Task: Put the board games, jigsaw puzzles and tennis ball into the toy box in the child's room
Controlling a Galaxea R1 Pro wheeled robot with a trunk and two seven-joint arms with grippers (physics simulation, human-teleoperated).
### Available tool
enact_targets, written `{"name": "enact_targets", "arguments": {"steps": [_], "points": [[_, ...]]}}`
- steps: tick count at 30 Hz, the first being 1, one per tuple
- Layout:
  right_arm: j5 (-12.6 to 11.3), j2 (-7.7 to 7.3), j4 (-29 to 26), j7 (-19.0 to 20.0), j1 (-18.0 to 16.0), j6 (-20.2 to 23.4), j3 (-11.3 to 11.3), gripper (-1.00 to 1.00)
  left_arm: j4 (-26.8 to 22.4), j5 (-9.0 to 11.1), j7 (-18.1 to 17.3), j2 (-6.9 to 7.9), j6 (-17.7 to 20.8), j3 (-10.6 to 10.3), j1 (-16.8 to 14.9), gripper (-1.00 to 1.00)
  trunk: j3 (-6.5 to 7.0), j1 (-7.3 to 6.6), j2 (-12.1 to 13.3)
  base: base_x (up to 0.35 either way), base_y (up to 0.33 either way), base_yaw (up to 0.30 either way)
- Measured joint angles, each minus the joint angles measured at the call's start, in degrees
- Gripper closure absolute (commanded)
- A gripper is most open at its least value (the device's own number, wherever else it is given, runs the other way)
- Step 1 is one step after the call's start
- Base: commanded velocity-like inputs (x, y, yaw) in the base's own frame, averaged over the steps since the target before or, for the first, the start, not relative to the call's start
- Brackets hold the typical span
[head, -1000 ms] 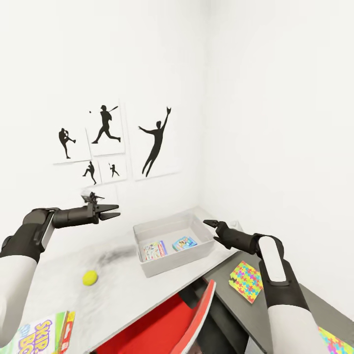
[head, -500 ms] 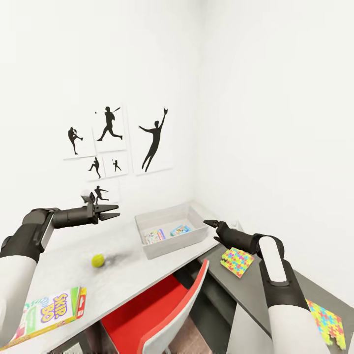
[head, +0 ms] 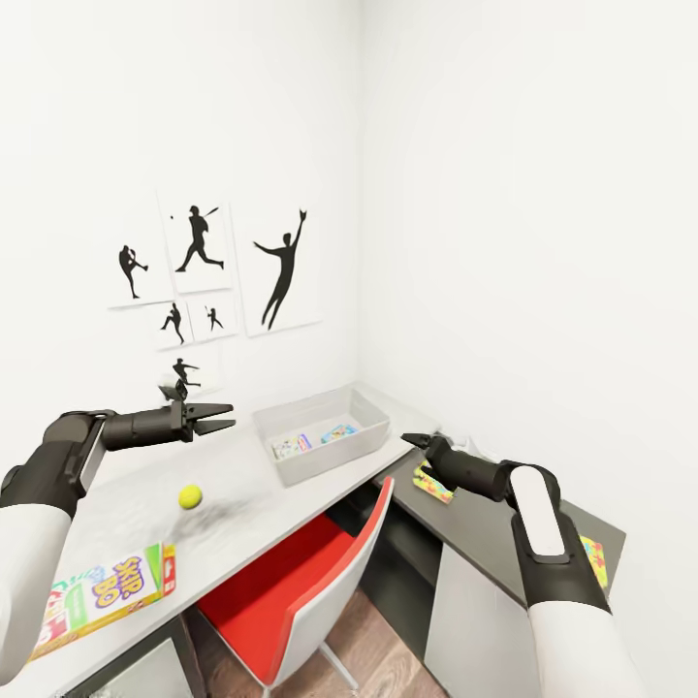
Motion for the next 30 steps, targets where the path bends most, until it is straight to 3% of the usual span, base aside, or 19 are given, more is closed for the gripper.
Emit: {"name": "enact_targets", "arguments": {"steps": [17,30], "points": [[0.1,0.00,0.1,0.0,0.0,0.0,0.0,-1.00,0.0,0.1,0.0,0.32,0.0,0.1,0.0,-1.00,-0.75,0.00,0.0,-0.271,0.173,-0.236],[0.1,0.02,0.0,0.0,0.0,0.0,0.0,-1.00,0.3,0.0,0.0,2.03,0.0,0.1,0.1,-1.00,-0.78,-0.03,0.0,-0.031,0.019,-0.050]]}}
